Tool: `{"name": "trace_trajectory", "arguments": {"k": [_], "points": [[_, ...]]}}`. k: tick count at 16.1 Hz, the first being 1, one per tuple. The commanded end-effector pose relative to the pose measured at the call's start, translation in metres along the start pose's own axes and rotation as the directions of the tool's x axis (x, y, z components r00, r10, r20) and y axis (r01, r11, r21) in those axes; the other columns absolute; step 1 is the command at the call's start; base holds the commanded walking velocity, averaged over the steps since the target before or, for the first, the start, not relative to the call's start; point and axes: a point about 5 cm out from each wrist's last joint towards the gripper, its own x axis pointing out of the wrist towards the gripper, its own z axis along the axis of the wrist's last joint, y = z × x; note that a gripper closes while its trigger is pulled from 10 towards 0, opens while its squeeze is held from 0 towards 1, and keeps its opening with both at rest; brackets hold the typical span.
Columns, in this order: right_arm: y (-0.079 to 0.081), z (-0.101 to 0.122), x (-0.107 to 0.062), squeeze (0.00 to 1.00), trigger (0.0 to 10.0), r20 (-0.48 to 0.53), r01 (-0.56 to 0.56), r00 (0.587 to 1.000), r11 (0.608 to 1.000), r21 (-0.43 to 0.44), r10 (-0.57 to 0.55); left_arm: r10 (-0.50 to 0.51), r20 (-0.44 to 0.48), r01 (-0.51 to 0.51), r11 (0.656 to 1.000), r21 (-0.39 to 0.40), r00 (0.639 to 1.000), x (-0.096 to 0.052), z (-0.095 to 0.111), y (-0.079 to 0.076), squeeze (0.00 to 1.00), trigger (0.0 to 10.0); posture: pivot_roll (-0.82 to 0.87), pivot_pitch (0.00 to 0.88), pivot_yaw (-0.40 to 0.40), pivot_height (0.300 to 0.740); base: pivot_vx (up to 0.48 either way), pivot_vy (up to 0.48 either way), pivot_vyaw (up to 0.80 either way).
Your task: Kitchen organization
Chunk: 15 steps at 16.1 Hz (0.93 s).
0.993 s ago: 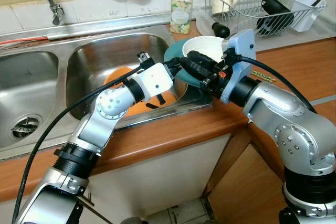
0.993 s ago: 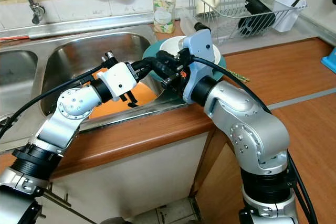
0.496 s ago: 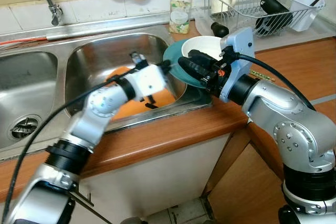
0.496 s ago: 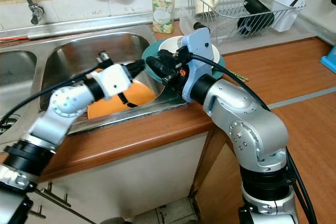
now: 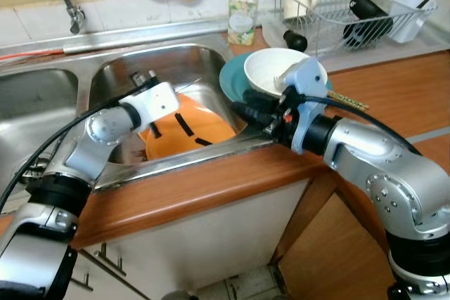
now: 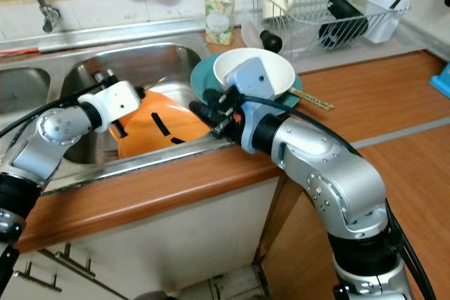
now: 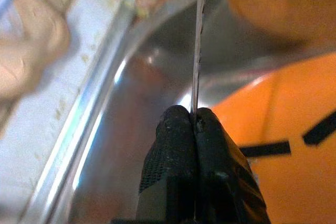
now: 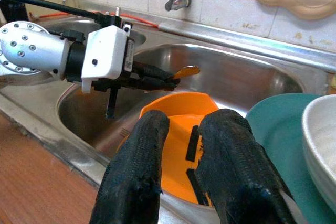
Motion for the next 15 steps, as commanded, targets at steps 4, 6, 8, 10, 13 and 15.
{"name": "trace_trajectory", "arguments": {"k": [4,6,8,10,13,15], "points": [[0.005,0.0,-0.001,0.0,10.0,-0.013,-0.03,0.999,0.999,-0.012,0.03,-0.015,-0.03,0.015,1.0,0.006,0.999,0.002,-0.002,0.004,0.0,1.1,-0.05,0.0,0.041,0.74,0.0,0.0,0.0],[0.012,-0.005,0.001,0.0,10.0,-0.053,-0.084,0.995,0.996,-0.035,0.082,-0.162,-0.234,0.132,0.981,-0.141,0.959,0.012,-0.031,-0.012,0.0,10.0,-0.05,0.0,0.04,0.74,0.0,0.0,0.0],[0.013,-0.007,0.001,0.0,10.0,-0.062,-0.09,0.994,0.995,-0.038,0.087,-0.204,-0.264,0.168,0.974,-0.155,0.943,0.016,-0.034,-0.018,0.0,10.0,-0.06,0.0,0.045,0.74,0.0,0.0,0.0],[0.013,-0.008,0.0,0.0,10.0,-0.066,-0.084,0.995,0.996,-0.043,0.081,-0.188,-0.259,0.151,0.976,-0.156,0.947,0.019,-0.032,-0.016,0.0,10.0,-0.06,0.0,0.049,0.74,0.0,0.0,0.0],[0.013,-0.008,-0.001,0.0,10.0,-0.066,-0.08,0.995,0.996,-0.044,0.077,-0.199,-0.265,0.159,0.973,-0.166,0.943,0.021,-0.032,-0.015,0.0,10.0,-0.06,0.0,0.047,0.74,0.0,0.0,0.0],[0.013,-0.008,0.0,0.0,10.0,-0.069,-0.084,0.994,0.995,-0.045,0.08,-0.223,-0.275,0.179,0.968,-0.176,0.935,0.02,-0.035,-0.018,0.0,10.0,-0.06,0.0,0.047,0.74,0.0,0.0,0.0]]}}
